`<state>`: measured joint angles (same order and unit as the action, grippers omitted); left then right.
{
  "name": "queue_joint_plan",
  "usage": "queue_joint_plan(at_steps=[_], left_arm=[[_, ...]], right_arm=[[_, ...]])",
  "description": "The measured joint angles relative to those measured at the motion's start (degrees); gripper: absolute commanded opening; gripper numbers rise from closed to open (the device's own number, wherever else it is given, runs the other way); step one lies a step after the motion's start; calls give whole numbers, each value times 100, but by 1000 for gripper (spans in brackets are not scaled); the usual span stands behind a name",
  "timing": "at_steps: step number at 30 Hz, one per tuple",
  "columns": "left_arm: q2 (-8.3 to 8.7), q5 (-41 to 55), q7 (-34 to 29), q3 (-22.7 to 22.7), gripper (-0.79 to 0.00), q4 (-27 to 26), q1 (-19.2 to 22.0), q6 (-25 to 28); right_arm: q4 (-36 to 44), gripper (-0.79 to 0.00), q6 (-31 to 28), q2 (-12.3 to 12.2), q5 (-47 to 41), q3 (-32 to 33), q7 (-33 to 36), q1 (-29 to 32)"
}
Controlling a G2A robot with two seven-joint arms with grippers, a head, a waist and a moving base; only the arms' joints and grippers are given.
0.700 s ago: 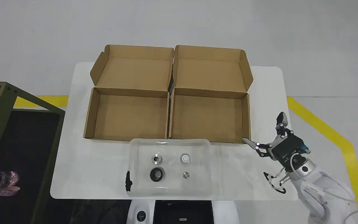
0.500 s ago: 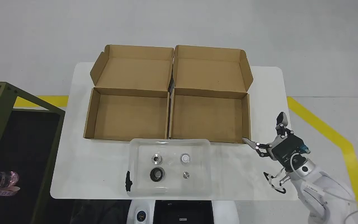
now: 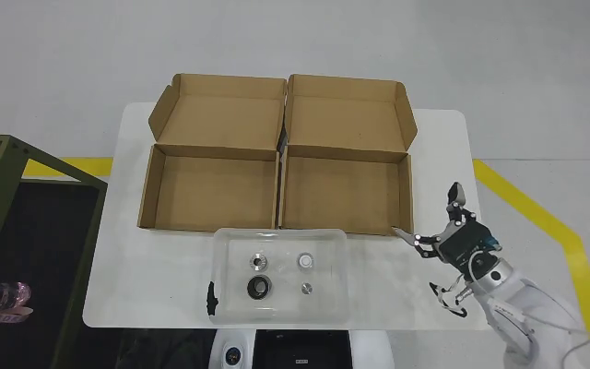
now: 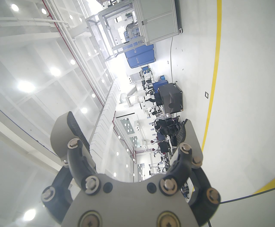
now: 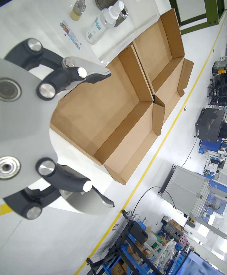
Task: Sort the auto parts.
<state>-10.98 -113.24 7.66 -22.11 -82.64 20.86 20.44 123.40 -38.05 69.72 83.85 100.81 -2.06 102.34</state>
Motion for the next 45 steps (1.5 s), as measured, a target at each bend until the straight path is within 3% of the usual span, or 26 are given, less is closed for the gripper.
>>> queue_joint_plan(at_steps=[9,17,29,45], left_arm=[[0,0,0,0,0,0,0,0],[0,0,0,0,0,0,0,0],[0,0,0,0,0,0,0,0],[0,0,0,0,0,0,0,0]], right_arm=[[-49,0,-1079,-85,-423,-833,1202,-867],[-55,0,-1594,-122,-848,-1845,2398,-1498],[-245,0,-1779,-175,-1308,-2925,3699,-1970],[-564,0,-1754,-252,-1481,-3810,4601,-2400]])
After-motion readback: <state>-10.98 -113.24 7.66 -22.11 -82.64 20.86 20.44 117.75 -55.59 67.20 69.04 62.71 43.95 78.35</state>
